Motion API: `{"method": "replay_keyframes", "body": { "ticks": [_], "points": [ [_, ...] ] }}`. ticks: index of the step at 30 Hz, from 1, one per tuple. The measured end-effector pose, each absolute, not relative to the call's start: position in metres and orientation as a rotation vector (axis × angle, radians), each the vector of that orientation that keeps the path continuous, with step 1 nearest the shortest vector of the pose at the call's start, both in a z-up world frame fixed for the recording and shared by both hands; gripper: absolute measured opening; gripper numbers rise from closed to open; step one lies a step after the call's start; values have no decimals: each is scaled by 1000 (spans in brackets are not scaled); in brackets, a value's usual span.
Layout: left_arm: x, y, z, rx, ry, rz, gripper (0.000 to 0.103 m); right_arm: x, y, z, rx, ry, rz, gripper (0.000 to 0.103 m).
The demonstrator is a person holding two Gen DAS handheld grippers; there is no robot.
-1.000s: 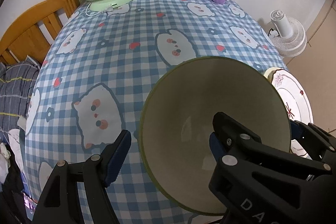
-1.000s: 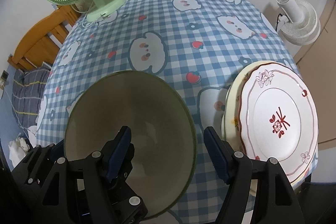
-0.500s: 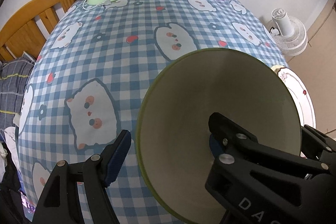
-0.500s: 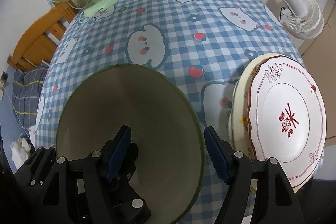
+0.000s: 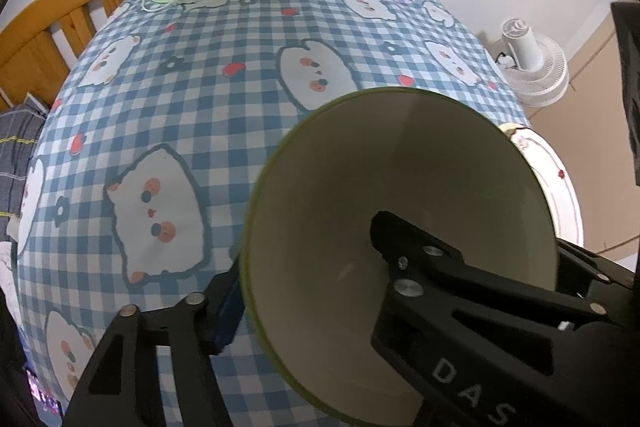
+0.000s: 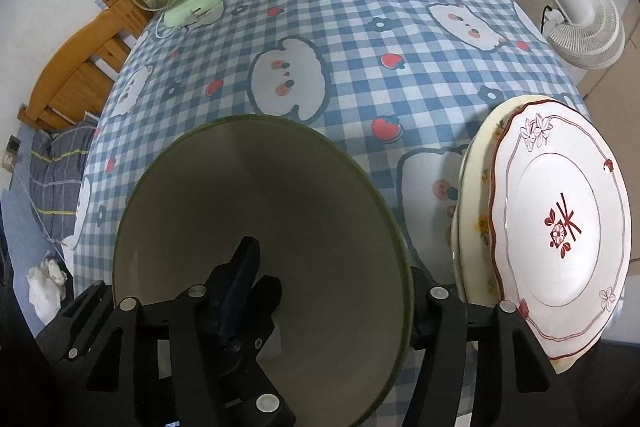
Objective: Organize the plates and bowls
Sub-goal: 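Tilt the bowl and lower it over the nested bowls on the plates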
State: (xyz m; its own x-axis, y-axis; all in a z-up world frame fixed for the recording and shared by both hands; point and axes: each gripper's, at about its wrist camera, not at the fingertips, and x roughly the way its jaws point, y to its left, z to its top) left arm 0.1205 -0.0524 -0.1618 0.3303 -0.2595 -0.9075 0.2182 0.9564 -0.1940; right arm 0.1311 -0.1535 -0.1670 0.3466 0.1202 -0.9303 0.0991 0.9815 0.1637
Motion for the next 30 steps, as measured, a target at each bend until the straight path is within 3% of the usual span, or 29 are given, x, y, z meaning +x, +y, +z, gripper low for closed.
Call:
{"method": "replay_keyframes", "body": {
  "ticks": [1, 18, 30],
  "points": [
    [120, -53, -161, -42, 1196, -320, 61, 131, -154, -167, 205, 1220, 10, 59],
    [109, -49, -155, -72, 1208, -281, 59, 124, -152, -162, 221, 1240, 12, 58],
    [102, -46, -129, -69, 1165, -297, 58, 112, -146, -128, 215, 1182, -16, 58]
  ]
}}
